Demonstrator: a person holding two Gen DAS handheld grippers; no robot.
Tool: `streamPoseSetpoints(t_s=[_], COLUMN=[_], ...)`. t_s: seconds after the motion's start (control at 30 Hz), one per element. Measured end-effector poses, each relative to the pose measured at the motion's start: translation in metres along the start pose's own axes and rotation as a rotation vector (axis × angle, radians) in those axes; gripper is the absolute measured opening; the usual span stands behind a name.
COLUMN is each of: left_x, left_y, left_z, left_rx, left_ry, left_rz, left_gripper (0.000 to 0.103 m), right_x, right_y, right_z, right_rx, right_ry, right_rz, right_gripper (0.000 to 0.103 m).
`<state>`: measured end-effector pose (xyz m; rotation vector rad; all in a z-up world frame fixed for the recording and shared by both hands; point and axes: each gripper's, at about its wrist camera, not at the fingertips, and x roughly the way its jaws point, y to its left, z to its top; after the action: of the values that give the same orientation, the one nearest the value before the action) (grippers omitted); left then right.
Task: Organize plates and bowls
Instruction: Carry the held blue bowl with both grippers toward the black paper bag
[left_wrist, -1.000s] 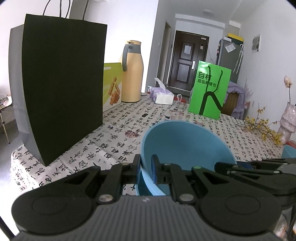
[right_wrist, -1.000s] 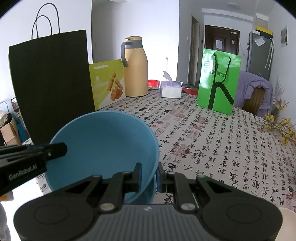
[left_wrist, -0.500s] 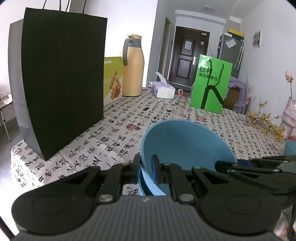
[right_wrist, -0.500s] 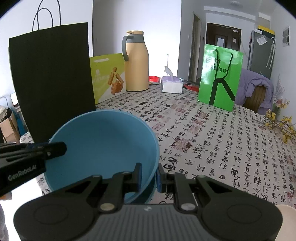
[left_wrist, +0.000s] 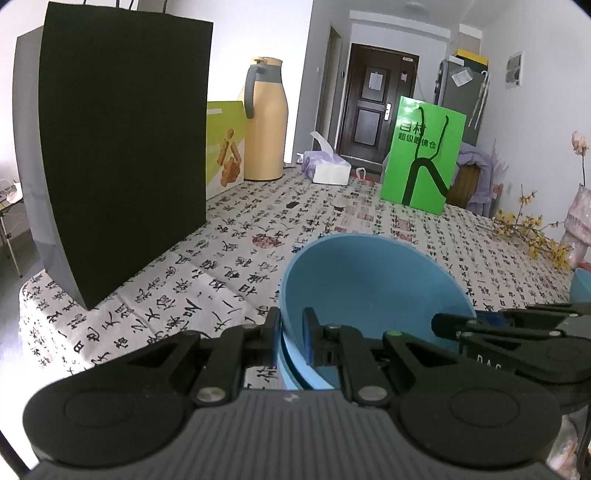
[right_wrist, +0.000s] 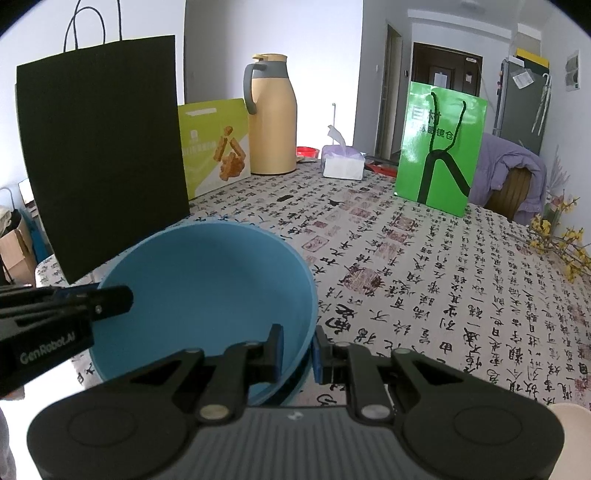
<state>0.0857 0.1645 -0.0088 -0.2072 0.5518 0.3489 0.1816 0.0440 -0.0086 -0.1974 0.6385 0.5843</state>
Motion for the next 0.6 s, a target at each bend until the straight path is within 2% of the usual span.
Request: streamPoseSetpoints(t_s=[0.6], left_x=[0.0031], left_y=[0.0001], left_z=[-0.0045], left_rx=[-0.005], left_ry=[0.036], left_rz=[-0.007], left_gripper=[0.012], right_x=[-0.0024], right_y=[0.0063], right_z=[-0.0071], right_rx=[-0.034], right_ry=[-0.005], right_rz=[-0.038], right_gripper=[0.015])
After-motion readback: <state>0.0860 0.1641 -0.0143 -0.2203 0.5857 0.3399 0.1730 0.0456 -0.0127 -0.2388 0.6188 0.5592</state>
